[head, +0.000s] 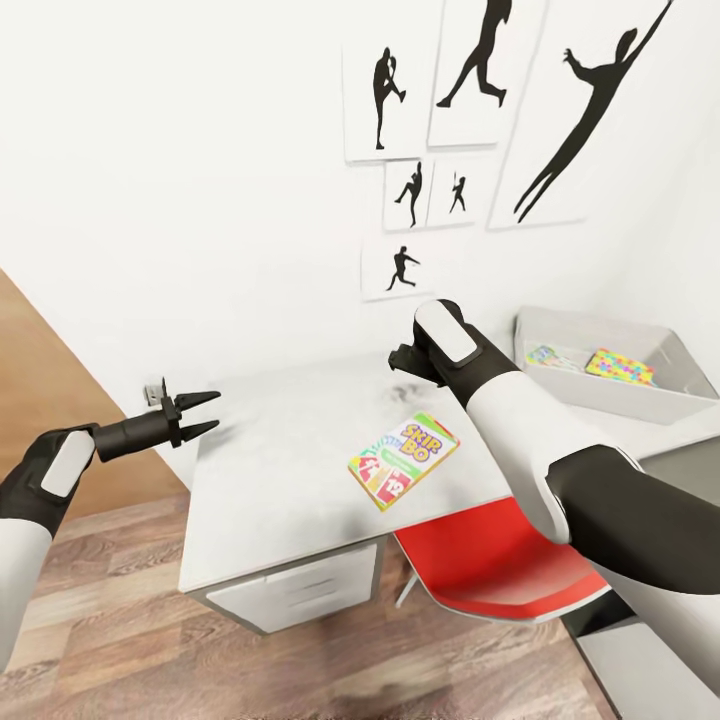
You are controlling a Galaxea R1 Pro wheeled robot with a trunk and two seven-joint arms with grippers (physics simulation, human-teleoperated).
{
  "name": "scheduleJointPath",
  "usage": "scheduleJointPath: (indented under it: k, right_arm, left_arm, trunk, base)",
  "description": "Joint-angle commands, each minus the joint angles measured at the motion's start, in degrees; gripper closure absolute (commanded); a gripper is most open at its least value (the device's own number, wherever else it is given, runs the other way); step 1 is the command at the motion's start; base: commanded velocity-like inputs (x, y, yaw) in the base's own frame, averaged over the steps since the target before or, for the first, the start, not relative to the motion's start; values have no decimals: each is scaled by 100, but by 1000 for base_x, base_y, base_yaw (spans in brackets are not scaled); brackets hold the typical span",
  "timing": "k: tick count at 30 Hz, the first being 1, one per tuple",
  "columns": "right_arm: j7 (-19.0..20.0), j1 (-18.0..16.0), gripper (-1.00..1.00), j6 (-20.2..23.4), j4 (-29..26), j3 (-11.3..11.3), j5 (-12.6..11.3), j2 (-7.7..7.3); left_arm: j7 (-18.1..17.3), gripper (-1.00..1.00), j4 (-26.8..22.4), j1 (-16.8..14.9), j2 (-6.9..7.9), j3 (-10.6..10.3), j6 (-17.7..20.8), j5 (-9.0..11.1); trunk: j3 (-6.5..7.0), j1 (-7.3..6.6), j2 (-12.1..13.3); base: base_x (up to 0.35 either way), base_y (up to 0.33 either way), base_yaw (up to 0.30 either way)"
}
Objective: Put all the toys in the child's room - the three board games (two on the bed and one on the table), the two jigsaw puzzles on the table, and the tennis ball on the table - inside the toy box on the table in the child's room.
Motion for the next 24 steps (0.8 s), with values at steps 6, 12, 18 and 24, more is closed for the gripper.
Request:
scheduleJointPath:
  k: [6,12,18,24]
  right_arm:
    - [-30,-7,-100,24,0,13,-19,0]
    - [-31,-7,-100,23,-1,8,-19,0]
    - [-30,-7,-100,22,-1,11,-19,0]
    - [-33,-7,-100,17,-1,12,-6,0]
  left_arm:
    - [-38,-100,-148,-134,-2,6,26,34]
    - [-39,-100,-244,-308,-11,-10,26,305]
    - [-36,-100,-276,-539,-41,-45,26,500]
    - [-32,-100,-256,-772,-58,-69,26,543]
  trunk:
    - [-67,3,-11]
    - [-123,3,-11]
    - [-179,3,-11]
    - [-235,3,-11]
  base:
    - [0,0,0]
    - [0,0,0]
    - [0,0,0]
    - [0,0,0]
